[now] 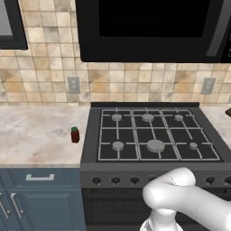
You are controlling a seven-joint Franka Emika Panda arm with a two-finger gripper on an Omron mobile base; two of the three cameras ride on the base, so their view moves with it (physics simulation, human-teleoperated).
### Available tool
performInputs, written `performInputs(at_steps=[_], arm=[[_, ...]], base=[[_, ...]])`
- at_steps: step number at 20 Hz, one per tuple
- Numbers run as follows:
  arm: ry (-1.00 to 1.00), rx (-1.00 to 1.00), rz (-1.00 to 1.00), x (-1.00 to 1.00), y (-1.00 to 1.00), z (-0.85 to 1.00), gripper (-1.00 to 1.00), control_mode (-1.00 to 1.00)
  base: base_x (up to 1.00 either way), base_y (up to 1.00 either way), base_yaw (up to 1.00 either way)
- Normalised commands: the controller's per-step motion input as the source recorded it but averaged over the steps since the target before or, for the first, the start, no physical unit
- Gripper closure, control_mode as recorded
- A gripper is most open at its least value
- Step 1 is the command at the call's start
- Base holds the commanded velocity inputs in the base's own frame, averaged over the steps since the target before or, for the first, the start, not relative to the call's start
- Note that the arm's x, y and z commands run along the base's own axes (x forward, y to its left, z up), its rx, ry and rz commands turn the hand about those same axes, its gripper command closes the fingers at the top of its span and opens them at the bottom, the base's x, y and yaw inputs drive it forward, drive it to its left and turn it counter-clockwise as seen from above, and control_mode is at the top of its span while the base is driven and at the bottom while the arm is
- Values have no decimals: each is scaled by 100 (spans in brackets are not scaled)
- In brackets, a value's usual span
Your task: Collect the paprika, ketchup, and shaker from the cabinet and place them next to the stove.
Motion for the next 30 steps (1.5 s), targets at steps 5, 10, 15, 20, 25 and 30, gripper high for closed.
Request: performInputs(at_steps=[5,10,15,20,25,30], arm=[[-15,0,0,0,-10,-19,100,-100],[-16,0,0,0,-7,-27,100,-100],[-2,-2,0,0,-6,-21,100,-100],[0,-5,0,10,-2,-16,100,-100],[0,-3,0,18,-11,-13,100,-100],[0,-3,0,19,-20,-13,100,-100]], base=[[0,0,0],[0,0,0],[0,0,0],[0,0,0],[0,0,0],[0,0,0]])
